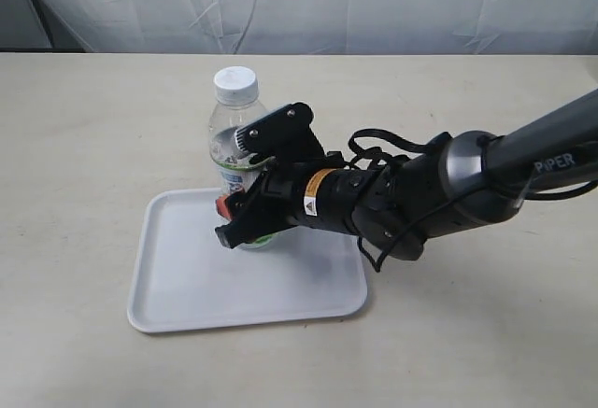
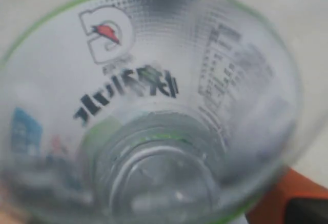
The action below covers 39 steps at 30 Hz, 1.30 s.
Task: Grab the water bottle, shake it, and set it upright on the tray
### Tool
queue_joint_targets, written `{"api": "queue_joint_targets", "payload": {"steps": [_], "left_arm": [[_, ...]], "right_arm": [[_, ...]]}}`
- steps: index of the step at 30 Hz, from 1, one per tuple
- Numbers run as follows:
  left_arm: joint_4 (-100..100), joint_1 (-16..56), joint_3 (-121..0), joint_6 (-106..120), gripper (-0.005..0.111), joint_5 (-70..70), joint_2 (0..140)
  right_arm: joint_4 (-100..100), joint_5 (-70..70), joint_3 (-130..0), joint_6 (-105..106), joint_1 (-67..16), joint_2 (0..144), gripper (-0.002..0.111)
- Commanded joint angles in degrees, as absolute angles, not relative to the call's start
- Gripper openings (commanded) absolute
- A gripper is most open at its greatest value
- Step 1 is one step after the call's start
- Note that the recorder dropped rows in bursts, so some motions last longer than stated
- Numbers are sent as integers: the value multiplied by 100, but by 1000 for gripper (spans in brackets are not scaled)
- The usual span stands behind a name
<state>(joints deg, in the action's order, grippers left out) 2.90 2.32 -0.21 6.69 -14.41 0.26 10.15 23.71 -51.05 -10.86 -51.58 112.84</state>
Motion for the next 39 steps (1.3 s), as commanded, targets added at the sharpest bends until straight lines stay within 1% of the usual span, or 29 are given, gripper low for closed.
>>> {"api": "queue_joint_targets", "payload": {"steps": [1,7,14,18,22,24,26,27,28,29,30,31,39], "left_arm": [[267,246,0,657,0,-1364,0],[267,246,0,657,0,-1364,0],[267,246,0,645,0,-1364,0],[267,246,0,645,0,-1364,0],[267,246,0,645,0,-1364,0],[267,246,0,645,0,-1364,0],[267,246,0,645,0,-1364,0],[267,246,0,645,0,-1364,0],[267,246,0,645,0,-1364,0],[267,246,0,645,0,-1364,0],[267,246,0,658,0,-1364,0],[267,246,0,658,0,-1364,0],[267,246,0,643,0,-1364,0]], "right_arm": [[988,2032,-5130,-1042,-5141,11222,70],[988,1540,-5130,-1042,-5141,11222,87],[988,1168,-5130,-1042,-5141,11222,87],[988,532,-5130,-1042,-5141,11222,87],[995,-134,-5130,-1042,-5141,11222,83],[995,-318,-5130,-1042,-5141,11192,75],[995,-462,-5130,-1042,-5141,11112,59],[995,-562,-5130,-1042,-5141,10989,41],[995,-637,-5130,-1042,-5141,10915,30],[975,-820,-5130,-1042,-5141,10749,8],[947,-931,-5130,-1085,-5141,10653,0],[935,-1130,-5130,-1108,-5141,10458,1],[1060,-2338,-5054,-1769,-5141,9194,1]]}}
